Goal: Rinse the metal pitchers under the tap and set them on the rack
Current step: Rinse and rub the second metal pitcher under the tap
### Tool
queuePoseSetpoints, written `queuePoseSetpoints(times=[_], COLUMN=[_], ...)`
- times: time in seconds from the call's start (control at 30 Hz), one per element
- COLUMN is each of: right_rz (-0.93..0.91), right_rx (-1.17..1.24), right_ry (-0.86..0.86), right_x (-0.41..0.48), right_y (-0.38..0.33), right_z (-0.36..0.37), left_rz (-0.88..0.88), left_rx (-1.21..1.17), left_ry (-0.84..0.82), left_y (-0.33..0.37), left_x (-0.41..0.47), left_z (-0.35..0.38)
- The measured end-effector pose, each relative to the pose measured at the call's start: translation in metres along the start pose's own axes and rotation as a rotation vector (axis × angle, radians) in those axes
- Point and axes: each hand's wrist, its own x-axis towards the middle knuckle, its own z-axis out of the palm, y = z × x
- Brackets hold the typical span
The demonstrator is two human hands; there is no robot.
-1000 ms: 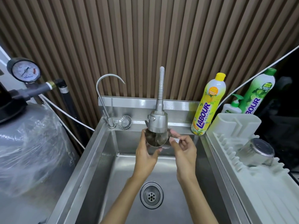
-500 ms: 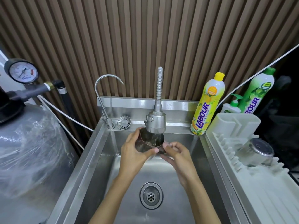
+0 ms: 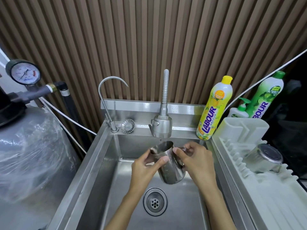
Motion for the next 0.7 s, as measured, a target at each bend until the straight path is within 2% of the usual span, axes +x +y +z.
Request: queuePoseSetpoints(times=[0.2, 0.33, 0.5, 0.6, 0.7], right_rz=[0.241, 0.283, 0.286, 0.176, 0.062], right_rx=[0.519, 0.811, 1.127, 1.145, 0.844], right_ry=[-0.273, -0.322, -0.303, -0.176, -0.065], right_x=[0.001, 0.001, -0.002, -0.003, -0.005], right_y=[0.005, 0.013, 0.021, 0.022, 0.013], right_z=[0.0, 0.02, 0.042, 0.045, 0.028], left_rz=[0.047, 0.167, 0.283, 0.242, 0.127], left_rx=[0.283, 0.477, 0.459, 0.286, -0.004], left_ry=[0.101, 0.071, -0.046, -0.07, -0.062], left_y=[0.022, 0.039, 0.04, 0.026, 0.006], left_x=[0.006, 0.019, 0.032, 0.03, 0.023], left_z=[-0.02, -0.027, -0.024, -0.017, -0.01])
